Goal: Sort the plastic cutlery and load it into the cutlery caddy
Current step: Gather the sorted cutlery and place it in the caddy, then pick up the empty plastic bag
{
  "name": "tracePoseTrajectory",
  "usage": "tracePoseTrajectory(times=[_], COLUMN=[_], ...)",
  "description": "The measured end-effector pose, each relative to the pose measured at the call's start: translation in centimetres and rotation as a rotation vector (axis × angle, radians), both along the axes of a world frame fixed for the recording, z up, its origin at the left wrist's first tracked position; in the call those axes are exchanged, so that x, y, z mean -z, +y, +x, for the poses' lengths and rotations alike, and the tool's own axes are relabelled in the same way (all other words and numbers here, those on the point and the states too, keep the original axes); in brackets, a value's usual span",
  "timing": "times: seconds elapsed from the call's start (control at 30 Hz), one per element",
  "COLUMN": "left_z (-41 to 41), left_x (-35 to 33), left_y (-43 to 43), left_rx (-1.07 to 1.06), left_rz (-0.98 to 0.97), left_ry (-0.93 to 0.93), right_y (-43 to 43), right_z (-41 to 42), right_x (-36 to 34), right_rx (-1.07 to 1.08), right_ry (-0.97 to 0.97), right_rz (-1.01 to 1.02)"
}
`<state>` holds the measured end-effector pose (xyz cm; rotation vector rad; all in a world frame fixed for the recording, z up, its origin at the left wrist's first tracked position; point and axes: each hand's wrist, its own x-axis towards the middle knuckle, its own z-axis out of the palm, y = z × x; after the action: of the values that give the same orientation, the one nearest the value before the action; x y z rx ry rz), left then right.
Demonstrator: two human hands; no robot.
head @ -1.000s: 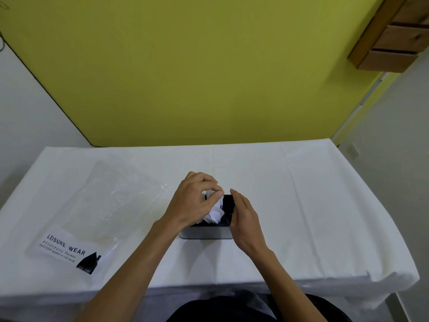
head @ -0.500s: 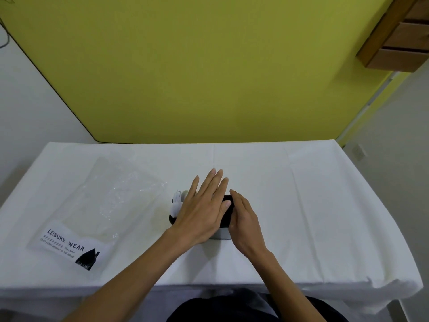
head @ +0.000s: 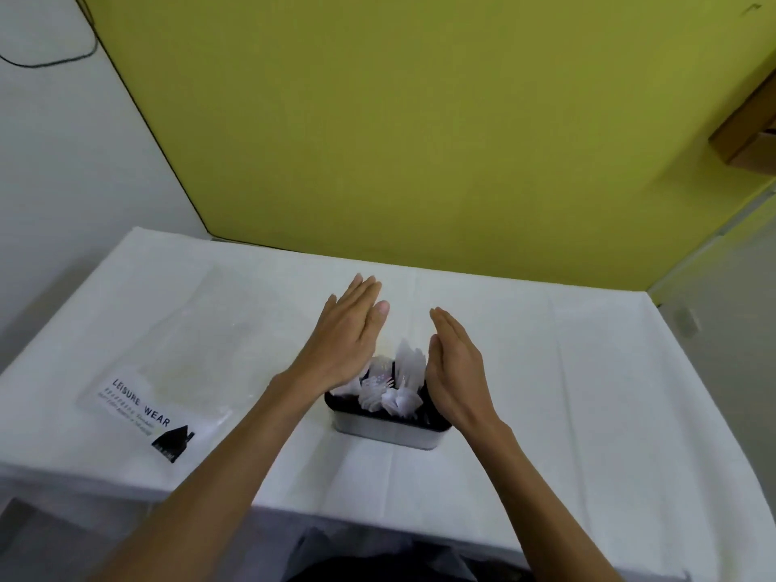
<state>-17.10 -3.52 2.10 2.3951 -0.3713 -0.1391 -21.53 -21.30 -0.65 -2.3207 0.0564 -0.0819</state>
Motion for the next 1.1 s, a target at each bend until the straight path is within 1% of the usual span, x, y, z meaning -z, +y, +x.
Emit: tracePoseTrajectory(times=[0.17,0.27,0.37,0.5,0.63,0.7,0.73,0.83,0.9,1.0,1.03,1.1], left_z=[2.5,3.0,3.6,3.6,3.0,2.7,2.7,2.3,2.4,3.2,3.5,4.4], left_x=[0.2,0.9,2.7,5.7,9.0,10.4,10.9,11.6,11.3,9.1,8.1,6.0], left_y=[8.2,13.5,18.6,25.0,30.0,31.9,32.4,33.2,33.0,32.9,33.1,33.9], left_rx=[-0.155,-0.204,-0.242,-0.314,-0.438,-0.510,-0.540,-0.575,-0.580,-0.573,-0.563,-0.477], left_rz=[-0.040,-0.036,0.012,0.062,0.080,0.113,0.112,0.083,0.007,-0.166,-0.257,-0.428], left_ry=[0.039,0.085,0.153,0.263,0.332,0.327,0.331,0.366,0.376,0.427,0.475,0.599], right_y=[6.4,12.1,17.1,22.8,26.0,26.6,26.7,27.8,28.1,27.8,27.5,26.6], right_z=[2.7,3.6,4.2,4.5,4.3,4.0,3.9,3.6,3.6,4.0,4.2,4.8], right_x=[-4.0,-5.2,-4.8,-2.1,2.5,4.9,5.9,7.1,6.8,5.0,4.1,2.1], right_rx=[-0.075,-0.120,-0.143,-0.193,-0.113,-0.055,-0.014,0.066,0.109,0.163,0.164,0.159], right_ry=[-0.053,-0.021,0.043,0.274,0.606,0.708,0.723,0.635,0.559,0.412,0.367,0.276], right_rz=[-0.087,-0.124,-0.151,-0.158,-0.150,-0.121,-0.070,0.151,0.245,0.365,0.382,0.405])
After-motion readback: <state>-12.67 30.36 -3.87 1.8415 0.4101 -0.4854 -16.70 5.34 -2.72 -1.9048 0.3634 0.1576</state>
